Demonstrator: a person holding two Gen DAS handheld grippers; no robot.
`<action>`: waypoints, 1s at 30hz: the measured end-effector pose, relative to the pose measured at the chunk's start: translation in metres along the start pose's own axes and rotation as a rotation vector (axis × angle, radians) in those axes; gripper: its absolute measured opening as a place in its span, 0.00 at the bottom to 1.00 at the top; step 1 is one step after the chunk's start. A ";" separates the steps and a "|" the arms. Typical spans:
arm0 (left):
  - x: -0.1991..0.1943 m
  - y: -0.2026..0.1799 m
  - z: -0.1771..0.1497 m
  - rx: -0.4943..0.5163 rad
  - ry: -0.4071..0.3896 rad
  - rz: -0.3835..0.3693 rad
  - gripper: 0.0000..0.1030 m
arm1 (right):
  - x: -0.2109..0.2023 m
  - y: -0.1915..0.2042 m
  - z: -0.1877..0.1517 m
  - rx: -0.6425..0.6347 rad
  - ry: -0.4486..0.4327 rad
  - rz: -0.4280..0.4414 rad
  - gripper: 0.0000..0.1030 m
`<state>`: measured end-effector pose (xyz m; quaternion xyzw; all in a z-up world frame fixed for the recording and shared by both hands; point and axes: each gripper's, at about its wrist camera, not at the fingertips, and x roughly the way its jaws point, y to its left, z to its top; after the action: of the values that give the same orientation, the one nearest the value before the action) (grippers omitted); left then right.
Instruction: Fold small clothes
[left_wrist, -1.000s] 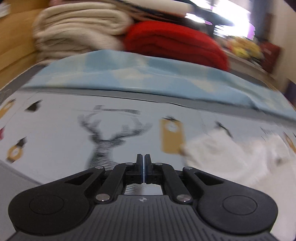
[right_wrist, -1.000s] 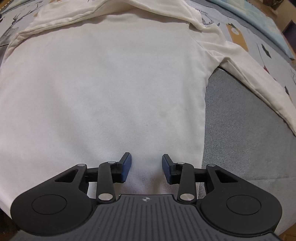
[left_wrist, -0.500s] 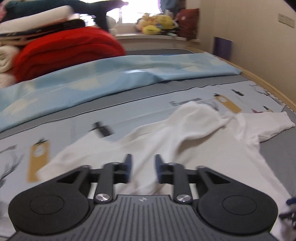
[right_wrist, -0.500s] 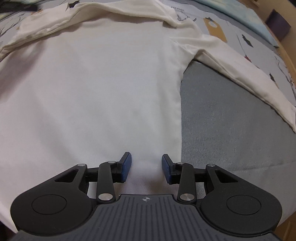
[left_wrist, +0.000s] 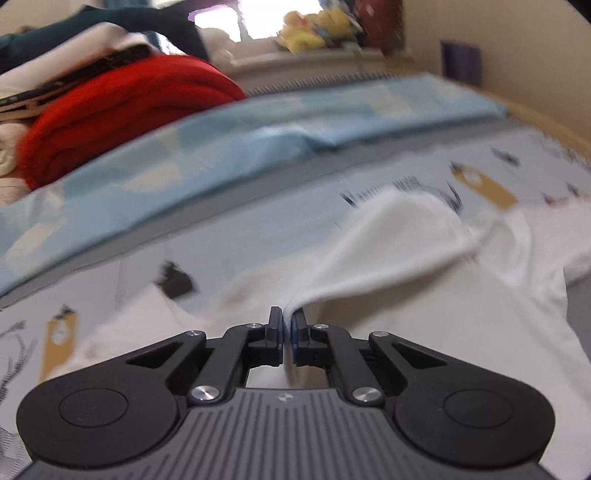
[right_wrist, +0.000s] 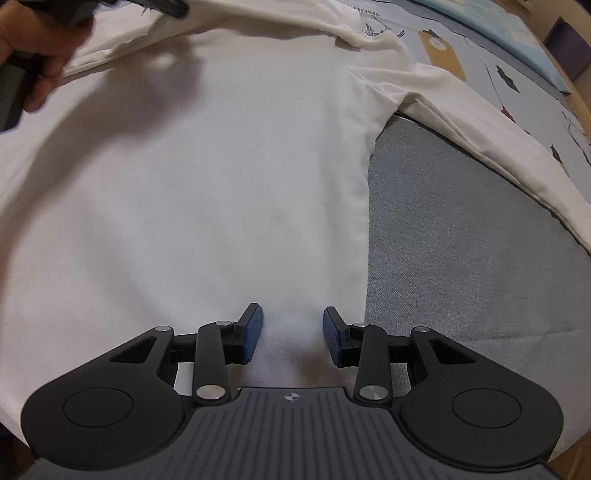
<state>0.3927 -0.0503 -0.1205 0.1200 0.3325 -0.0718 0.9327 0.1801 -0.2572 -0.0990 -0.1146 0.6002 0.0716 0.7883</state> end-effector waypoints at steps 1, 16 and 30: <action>-0.007 0.015 0.001 -0.020 -0.012 0.024 0.04 | 0.001 0.000 0.001 -0.006 0.001 -0.002 0.38; -0.163 0.432 -0.233 -1.052 0.147 0.537 0.06 | 0.003 0.004 0.001 -0.032 0.007 -0.024 0.38; -0.168 0.472 -0.260 -1.183 0.033 0.333 0.39 | 0.002 0.009 -0.001 -0.045 0.009 -0.084 0.49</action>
<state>0.2073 0.4833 -0.1255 -0.3665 0.3070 0.2733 0.8347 0.1772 -0.2490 -0.1026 -0.1580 0.5965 0.0514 0.7852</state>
